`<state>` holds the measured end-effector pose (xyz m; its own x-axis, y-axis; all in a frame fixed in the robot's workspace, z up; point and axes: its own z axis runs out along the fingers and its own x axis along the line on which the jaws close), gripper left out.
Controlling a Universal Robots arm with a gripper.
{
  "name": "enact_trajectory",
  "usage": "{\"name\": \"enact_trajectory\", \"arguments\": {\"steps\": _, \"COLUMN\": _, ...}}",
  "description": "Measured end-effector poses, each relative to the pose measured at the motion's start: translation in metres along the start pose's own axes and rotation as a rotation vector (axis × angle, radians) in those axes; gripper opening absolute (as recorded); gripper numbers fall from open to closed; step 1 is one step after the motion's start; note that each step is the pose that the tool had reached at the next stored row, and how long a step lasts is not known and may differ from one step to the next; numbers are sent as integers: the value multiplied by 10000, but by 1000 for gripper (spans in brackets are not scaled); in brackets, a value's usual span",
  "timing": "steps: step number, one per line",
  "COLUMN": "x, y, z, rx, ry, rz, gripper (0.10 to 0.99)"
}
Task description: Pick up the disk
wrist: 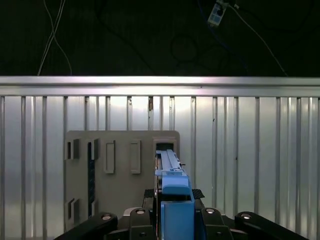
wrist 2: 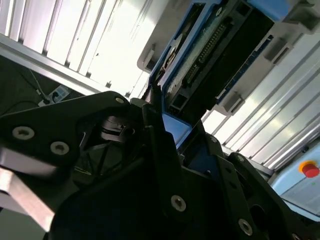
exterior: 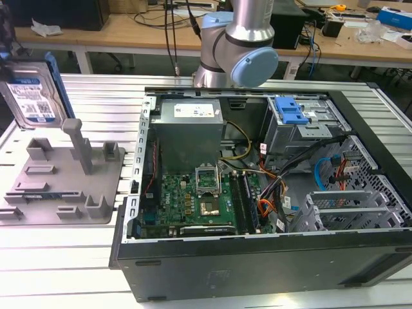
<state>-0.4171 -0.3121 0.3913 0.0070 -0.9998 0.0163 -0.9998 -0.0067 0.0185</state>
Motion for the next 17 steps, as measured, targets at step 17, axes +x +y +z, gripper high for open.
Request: {"name": "enact_trajectory", "arguments": {"steps": 17, "x": 18, "y": 16, "z": -872, "rx": 1, "ry": -2, "rz": 0, "gripper": 369}}
